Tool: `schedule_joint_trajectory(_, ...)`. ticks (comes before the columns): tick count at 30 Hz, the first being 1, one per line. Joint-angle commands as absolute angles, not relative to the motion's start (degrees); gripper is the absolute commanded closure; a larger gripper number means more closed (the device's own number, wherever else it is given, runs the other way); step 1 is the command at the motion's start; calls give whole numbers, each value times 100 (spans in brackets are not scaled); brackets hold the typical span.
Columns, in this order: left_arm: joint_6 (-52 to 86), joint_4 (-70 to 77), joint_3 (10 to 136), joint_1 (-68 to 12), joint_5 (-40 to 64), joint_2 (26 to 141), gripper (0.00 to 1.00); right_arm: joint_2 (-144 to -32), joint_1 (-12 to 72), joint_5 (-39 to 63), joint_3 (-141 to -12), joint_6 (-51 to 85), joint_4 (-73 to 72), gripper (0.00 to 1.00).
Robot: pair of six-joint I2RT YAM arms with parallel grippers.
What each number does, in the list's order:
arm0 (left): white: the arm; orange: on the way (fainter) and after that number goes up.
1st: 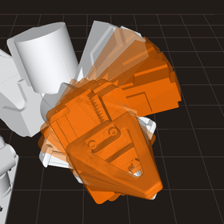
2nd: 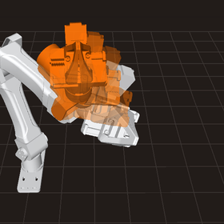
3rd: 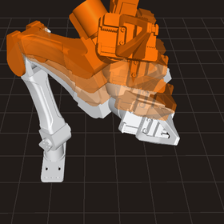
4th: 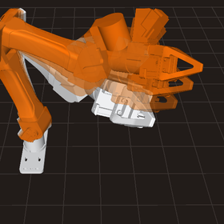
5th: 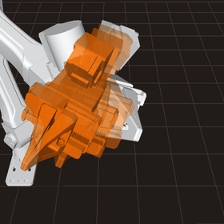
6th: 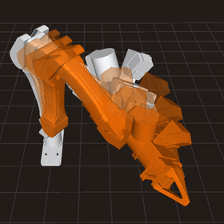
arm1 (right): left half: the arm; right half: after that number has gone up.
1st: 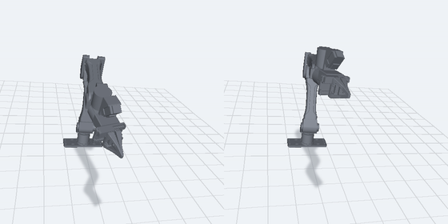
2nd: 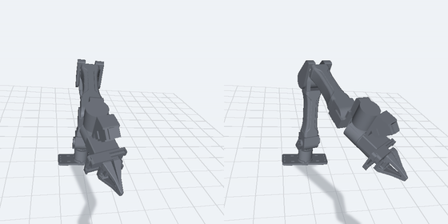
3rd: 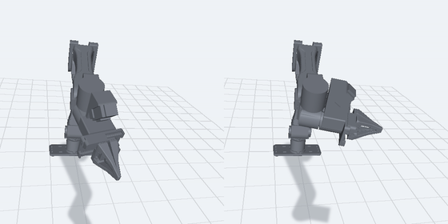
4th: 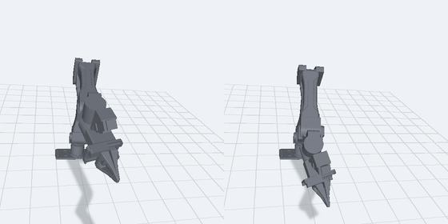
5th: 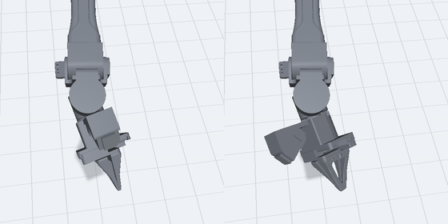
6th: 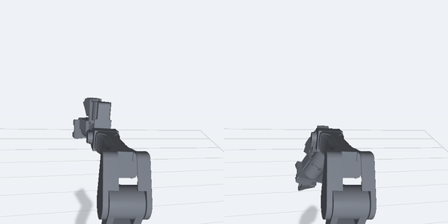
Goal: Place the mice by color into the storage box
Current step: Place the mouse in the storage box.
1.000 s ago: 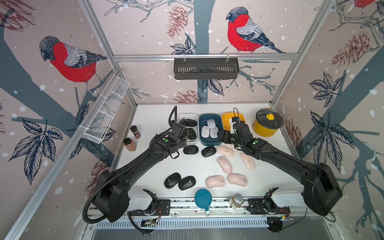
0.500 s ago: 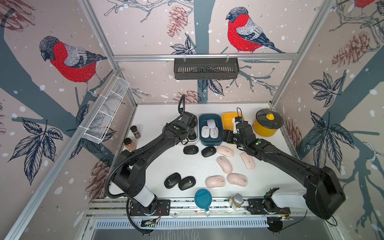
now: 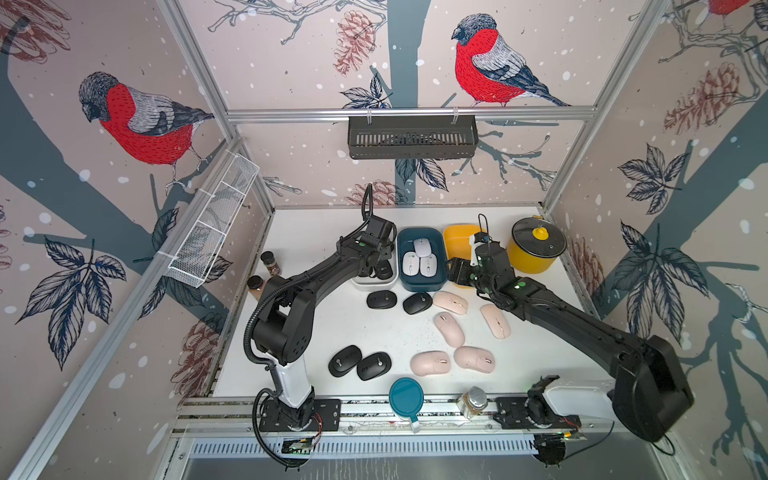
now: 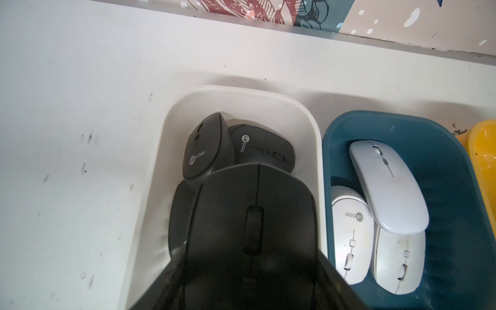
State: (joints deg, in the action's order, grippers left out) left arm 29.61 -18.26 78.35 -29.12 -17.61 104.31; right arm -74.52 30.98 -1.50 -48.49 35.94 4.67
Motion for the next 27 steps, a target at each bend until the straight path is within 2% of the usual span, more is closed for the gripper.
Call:
schedule_joint_trajectory(1, 2945, -1664, 8026, -2854, -1592, 10658, 42, -7525, 3072, -193, -4887, 3577, 457, 24)
schedule_joint_trajectory(19, 2972, -1742, 8659, -2742, -1289, 11621, 41, -7758, 2977, -165, -4988, 3633, 448, 24)
schedule_joint_trajectory(23, 3034, -1817, 8766, -2742, -1229, 11758, 37, -7713, 2968, -171, -4971, 3638, 482, 24)
schedule_joint_trajectory(27, 3094, -1834, 8814, -2742, -1218, 11796, 28, -7644, 2957, -200, -4948, 3612, 500, 24)
